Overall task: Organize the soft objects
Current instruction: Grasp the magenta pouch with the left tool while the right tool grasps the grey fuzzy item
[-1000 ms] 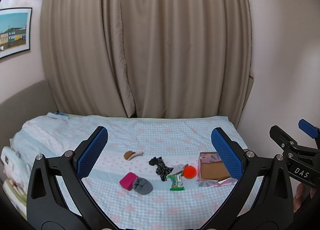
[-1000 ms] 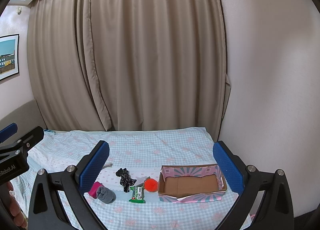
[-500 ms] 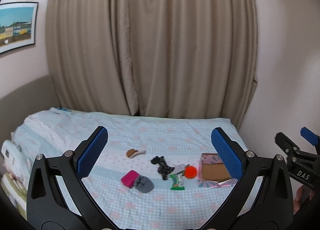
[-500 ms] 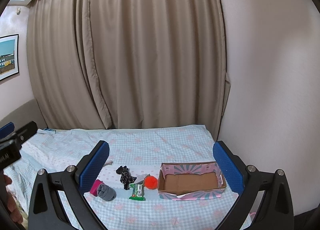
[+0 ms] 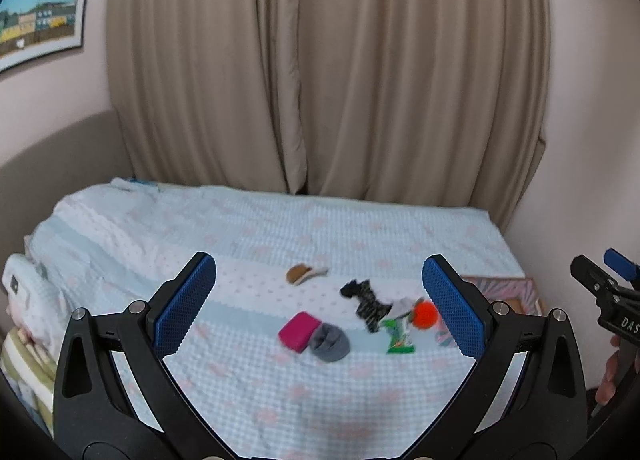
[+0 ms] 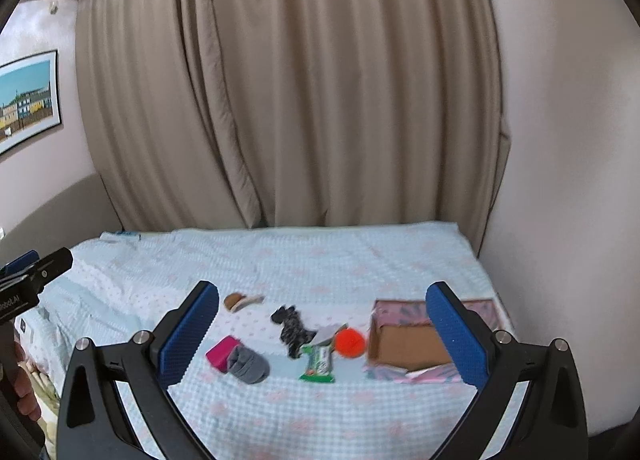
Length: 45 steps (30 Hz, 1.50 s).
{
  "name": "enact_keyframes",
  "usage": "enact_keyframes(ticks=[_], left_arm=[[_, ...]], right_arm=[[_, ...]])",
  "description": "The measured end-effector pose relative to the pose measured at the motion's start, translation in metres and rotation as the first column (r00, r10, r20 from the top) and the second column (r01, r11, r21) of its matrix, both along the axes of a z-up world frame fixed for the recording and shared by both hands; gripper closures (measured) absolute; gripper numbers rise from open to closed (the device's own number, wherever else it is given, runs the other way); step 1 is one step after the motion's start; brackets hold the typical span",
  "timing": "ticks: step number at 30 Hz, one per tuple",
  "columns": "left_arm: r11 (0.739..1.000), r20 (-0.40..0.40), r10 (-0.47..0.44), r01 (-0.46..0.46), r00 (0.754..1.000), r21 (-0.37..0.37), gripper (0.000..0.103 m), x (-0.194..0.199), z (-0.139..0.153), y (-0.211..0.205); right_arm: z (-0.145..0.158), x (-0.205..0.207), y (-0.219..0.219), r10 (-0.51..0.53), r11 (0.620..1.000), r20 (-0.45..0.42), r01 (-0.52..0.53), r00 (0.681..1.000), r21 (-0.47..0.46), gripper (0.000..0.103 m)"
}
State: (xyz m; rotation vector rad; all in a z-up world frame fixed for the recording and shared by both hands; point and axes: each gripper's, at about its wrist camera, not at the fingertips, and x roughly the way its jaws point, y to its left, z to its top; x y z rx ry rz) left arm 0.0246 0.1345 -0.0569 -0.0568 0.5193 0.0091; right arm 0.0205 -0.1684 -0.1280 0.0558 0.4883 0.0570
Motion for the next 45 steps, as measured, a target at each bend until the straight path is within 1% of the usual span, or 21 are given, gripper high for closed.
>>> enact_keyframes(ticks=[3, 7, 11, 13, 15, 17, 18, 20, 21, 22, 24, 26, 30, 31, 34, 36, 38, 39, 40, 42, 45], left_arm=[[0.998, -0.057, -0.062, 0.061, 0.996, -0.012, 0.0, 0.022, -0.028, 0.031], [0.988, -0.102, -0.148, 0.152, 0.984, 0.025, 0.0, 0.052, -0.064, 0.065], [0.969, -0.157, -0.237, 0.245, 0.959, 0.031, 0.0, 0.088, -0.105, 0.089], [0.954, -0.193, -0.288, 0.299, 0.938, 0.03, 0.0, 0.109, -0.133, 0.098], [0.941, -0.22, -0.32, 0.335, 0.922, 0.036, 0.0, 0.127, -0.156, 0.1], [0.926, -0.252, -0.355, 0.375, 0.9, 0.036, 0.0, 0.145, -0.185, 0.099], [0.918, -0.278, -0.372, 0.396, 0.886, 0.033, 0.0, 0.157, -0.204, 0.099], [0.907, -0.311, -0.393, 0.42, 0.865, 0.021, 0.0, 0.175, -0.23, 0.098], [0.9, -0.335, -0.407, 0.436, 0.85, 0.012, 0.0, 0.186, -0.249, 0.095], [0.896, -0.346, -0.414, 0.444, 0.842, 0.009, 0.0, 0.192, -0.26, 0.093], [0.88, -0.386, -0.437, 0.475, 0.812, 0.004, 0.001, 0.208, -0.294, 0.087], [0.868, -0.421, -0.45, 0.496, 0.788, 0.001, 0.001, 0.218, -0.323, 0.08], [0.852, -0.476, -0.462, 0.523, 0.748, -0.005, 0.001, 0.233, -0.369, 0.07], [0.848, -0.493, -0.462, 0.529, 0.737, -0.003, 0.001, 0.238, -0.383, 0.067], [0.843, -0.522, -0.461, 0.538, 0.718, -0.004, 0.002, 0.247, -0.408, 0.061], [0.842, -0.534, -0.453, 0.54, 0.714, 0.009, 0.002, 0.251, -0.42, 0.058], [0.84, -0.549, -0.441, 0.541, 0.71, 0.026, 0.002, 0.258, -0.434, 0.055], [0.839, -0.551, -0.446, 0.544, 0.706, 0.017, 0.003, 0.26, -0.439, 0.054], [0.838, -0.548, -0.454, 0.546, 0.703, 0.008, 0.005, 0.262, -0.442, 0.053], [0.832, -0.548, -0.462, 0.555, 0.698, 0.007, 0.01, 0.266, -0.446, 0.05], [0.821, -0.557, -0.473, 0.571, 0.682, 0.001, 0.023, 0.27, -0.452, 0.044]], right_arm=[[-0.022, 0.017, 0.03, -0.008, 1.0, -0.045, 0.008, 0.999, 0.021, 0.0], [-0.057, 0.043, 0.073, -0.018, 0.998, -0.115, 0.025, 0.993, 0.059, 0.0], [-0.097, 0.073, 0.11, -0.029, 0.994, -0.184, 0.049, 0.982, 0.101, 0.0], [-0.119, 0.088, 0.123, -0.034, 0.988, -0.215, 0.064, 0.976, 0.137, 0.0], [-0.143, 0.105, 0.134, -0.04, 0.983, -0.243, 0.082, 0.969, 0.162, 0.0], [-0.17, 0.122, 0.145, -0.05, 0.979, -0.28, 0.103, 0.959, 0.178, 0.0], [-0.184, 0.131, 0.149, -0.058, 0.976, -0.302, 0.117, 0.952, 0.183, 0.0], [-0.212, 0.148, 0.153, -0.07, 0.967, -0.348, 0.149, 0.935, 0.207, 0.0], [-0.226, 0.155, 0.154, -0.074, 0.962, -0.373, 0.165, 0.925, 0.219, 0.0], [-0.238, 0.161, 0.155, -0.08, 0.958, -0.392, 0.179, 0.916, 0.224, 0.0], [-0.267, 0.175, 0.155, -0.087, 0.95, -0.433, 0.205, 0.897, 0.234, 0.0], [-0.287, 0.185, 0.157, -0.093, 0.944, -0.471, 0.228, 0.877, 0.239, 0.0], [-0.338, 0.205, 0.155, -0.083, 0.925, -0.541, 0.266, 0.837, 0.271, 0.0], [-0.347, 0.208, 0.156, -0.078, 0.922, -0.555, 0.271, 0.828, 0.275, 0.0], [-0.376, 0.219, 0.156, -0.051, 0.91, -0.591, 0.281, 0.805, 0.304, 0.0], [-0.393, 0.227, 0.155, -0.035, 0.897, -0.61, 0.294, 0.792, 0.33, 0.002], [-0.407, 0.235, 0.155, -0.017, 0.885, -0.62, 0.3, 0.785, 0.356, 0.008], [-0.412, 0.238, 0.155, -0.006, 0.88, -0.624, 0.301, 0.781, 0.368, 0.011], [-0.417, 0.241, 0.155, 0.003, 0.875, -0.625, 0.3, 0.781, 0.38, 0.014], [-0.422, 0.246, 0.155, 0.016, 0.869, -0.62, 0.295, 0.784, 0.396, 0.015], [-0.425, 0.247, 0.153, 0.02, 0.861, -0.616, 0.299, 0.788, 0.411, 0.018]])
